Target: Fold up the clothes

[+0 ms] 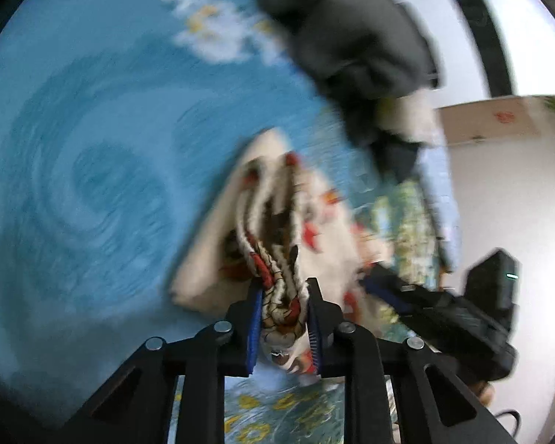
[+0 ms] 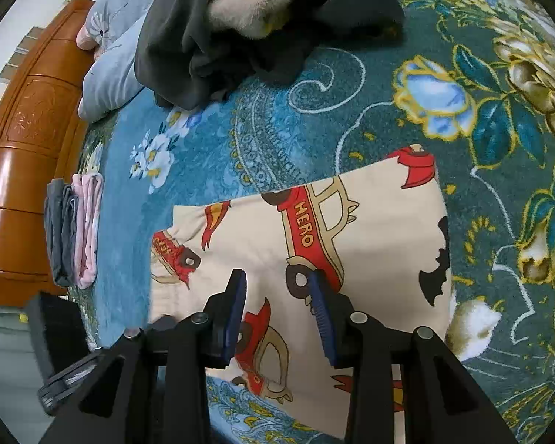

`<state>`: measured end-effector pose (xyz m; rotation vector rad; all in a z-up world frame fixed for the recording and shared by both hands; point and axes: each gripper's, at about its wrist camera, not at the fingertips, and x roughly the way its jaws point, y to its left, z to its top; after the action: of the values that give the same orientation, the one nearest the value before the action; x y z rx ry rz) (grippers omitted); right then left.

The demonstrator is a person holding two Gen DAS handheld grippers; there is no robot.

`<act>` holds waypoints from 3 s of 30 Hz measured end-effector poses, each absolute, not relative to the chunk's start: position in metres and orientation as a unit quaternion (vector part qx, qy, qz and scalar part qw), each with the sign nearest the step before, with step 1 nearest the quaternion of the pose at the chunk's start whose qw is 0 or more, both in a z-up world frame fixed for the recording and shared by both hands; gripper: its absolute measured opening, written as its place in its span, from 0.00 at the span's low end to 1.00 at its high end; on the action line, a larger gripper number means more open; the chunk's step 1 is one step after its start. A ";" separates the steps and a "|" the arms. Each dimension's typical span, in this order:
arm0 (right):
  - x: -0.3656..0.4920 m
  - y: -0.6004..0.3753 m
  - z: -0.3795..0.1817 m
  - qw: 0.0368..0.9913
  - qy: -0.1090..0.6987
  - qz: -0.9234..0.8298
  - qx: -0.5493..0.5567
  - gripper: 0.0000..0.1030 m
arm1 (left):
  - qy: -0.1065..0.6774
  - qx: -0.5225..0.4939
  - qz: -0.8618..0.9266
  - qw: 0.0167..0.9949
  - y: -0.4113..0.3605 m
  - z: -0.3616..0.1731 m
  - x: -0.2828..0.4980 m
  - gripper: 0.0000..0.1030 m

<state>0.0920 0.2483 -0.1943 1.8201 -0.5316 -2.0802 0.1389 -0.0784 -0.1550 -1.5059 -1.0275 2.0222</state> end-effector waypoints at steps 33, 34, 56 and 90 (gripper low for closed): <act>0.121 0.329 -0.222 0.153 -0.228 -0.709 0.650 0.61 | -0.306 -0.621 0.715 0.092 -0.073 -0.200 0.100 0.83; 0.122 0.329 -0.225 0.155 -0.234 -0.705 0.652 0.61 | -0.307 -0.620 0.715 0.100 -0.073 -0.200 0.099 0.83; 0.118 0.347 -0.235 0.177 -0.308 -0.691 0.630 0.61 | -0.400 -0.616 0.662 0.150 -0.085 -0.218 0.086 0.31; 0.126 0.329 -0.122 0.231 -0.260 -0.752 0.560 0.14 | -0.333 -0.525 0.770 0.143 -0.073 -0.094 0.133 0.25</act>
<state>0.1264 0.3290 -0.1223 1.5395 -0.7147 -2.0692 0.1331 -0.0726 -0.0940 -1.5137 -0.9603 2.2215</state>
